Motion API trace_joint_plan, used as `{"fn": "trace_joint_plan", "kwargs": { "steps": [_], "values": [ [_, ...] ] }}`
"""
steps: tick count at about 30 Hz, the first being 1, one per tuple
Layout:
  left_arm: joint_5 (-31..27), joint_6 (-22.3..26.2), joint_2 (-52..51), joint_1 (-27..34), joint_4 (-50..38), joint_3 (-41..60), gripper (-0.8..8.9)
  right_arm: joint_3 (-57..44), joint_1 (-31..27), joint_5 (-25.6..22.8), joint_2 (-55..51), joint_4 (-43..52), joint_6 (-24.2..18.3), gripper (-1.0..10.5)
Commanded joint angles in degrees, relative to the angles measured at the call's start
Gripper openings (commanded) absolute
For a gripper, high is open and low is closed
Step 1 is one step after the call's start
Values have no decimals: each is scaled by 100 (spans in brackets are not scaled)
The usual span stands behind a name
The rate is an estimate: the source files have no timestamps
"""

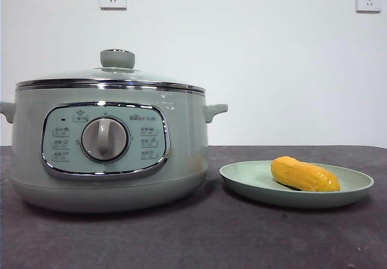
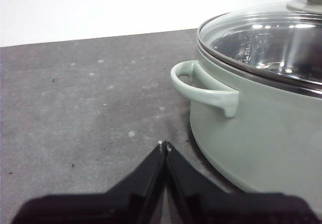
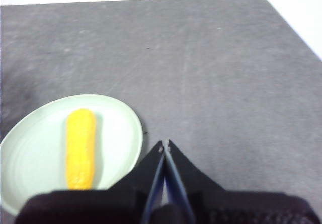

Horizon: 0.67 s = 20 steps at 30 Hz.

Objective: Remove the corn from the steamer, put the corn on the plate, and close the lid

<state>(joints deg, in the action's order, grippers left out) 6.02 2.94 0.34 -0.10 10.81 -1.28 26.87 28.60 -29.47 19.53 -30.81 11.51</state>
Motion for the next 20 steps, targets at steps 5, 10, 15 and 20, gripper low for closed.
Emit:
{"fn": "trace_joint_plan", "kwargs": {
  "steps": [5, 10, 15, 20],
  "values": [
    [4, -37, -15, 17, 17, 72, -3, -719, -1130, 1379, -640, 632, -678, 2],
    [4, -37, -15, 17, 17, 72, -3, -1731, -1978, 3788, -1353, 1641, -1456, 1],
    [2, -37, -15, 17, 17, 72, -3, -2350, -2374, 4304, -1853, 2028, -1497, 2],
    [2, -37, -15, 17, 17, 72, -3, -2494, -2371, 4240, -1947, 2000, -1567, 2]
  ]
}}
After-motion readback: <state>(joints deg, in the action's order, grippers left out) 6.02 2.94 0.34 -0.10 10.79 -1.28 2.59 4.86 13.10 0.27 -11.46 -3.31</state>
